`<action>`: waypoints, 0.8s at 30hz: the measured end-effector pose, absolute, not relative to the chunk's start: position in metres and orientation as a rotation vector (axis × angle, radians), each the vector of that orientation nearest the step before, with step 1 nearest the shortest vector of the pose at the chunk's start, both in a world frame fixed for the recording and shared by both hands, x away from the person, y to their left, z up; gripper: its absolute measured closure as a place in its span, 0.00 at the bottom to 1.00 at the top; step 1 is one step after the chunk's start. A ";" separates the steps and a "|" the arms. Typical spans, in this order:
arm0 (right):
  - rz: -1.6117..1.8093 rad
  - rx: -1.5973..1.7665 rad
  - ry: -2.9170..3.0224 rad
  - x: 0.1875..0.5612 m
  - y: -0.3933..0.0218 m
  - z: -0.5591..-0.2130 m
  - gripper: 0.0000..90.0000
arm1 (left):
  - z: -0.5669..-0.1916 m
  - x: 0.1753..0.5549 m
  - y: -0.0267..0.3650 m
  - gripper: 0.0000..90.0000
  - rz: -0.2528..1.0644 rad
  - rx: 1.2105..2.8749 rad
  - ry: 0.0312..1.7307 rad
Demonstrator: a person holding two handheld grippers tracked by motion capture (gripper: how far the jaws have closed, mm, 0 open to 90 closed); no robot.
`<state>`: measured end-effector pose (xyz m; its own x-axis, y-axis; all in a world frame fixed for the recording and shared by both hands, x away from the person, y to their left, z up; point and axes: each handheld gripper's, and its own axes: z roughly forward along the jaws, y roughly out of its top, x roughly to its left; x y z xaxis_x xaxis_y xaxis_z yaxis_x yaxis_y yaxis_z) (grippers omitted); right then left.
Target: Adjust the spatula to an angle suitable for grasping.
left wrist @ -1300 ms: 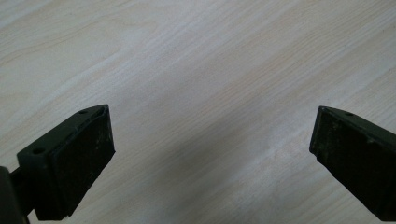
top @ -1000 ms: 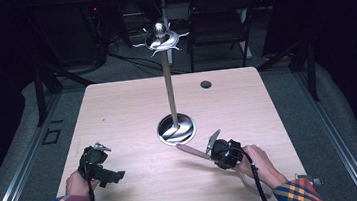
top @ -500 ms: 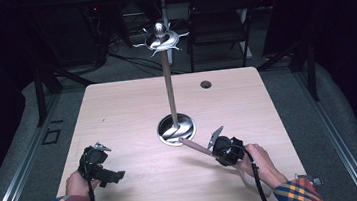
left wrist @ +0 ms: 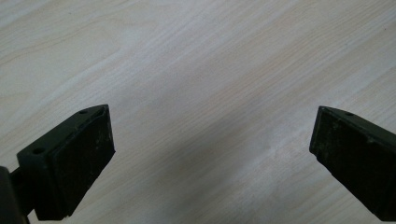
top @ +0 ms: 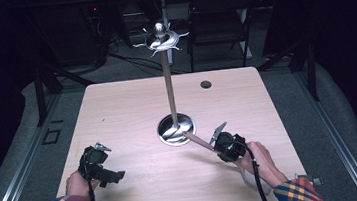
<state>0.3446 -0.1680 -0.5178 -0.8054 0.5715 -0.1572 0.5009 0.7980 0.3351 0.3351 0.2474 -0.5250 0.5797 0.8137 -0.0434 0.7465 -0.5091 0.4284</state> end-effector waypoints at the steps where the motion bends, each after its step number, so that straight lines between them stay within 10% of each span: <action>1: 0.416 0.838 2.730 0.345 -0.168 -0.518 0.87 | -0.525 0.335 0.247 0.00 0.229 2.411 1.258; 24: 0.488 0.929 2.635 0.349 -0.184 -0.504 0.87 | -0.525 0.335 0.247 0.00 0.231 2.415 1.254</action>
<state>0.3495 -0.1844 -0.5038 -0.7441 0.6464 -0.1690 0.5429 0.7324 0.4110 0.3348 0.2467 -0.5251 0.5822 0.8121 -0.0397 0.7444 -0.5128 0.4276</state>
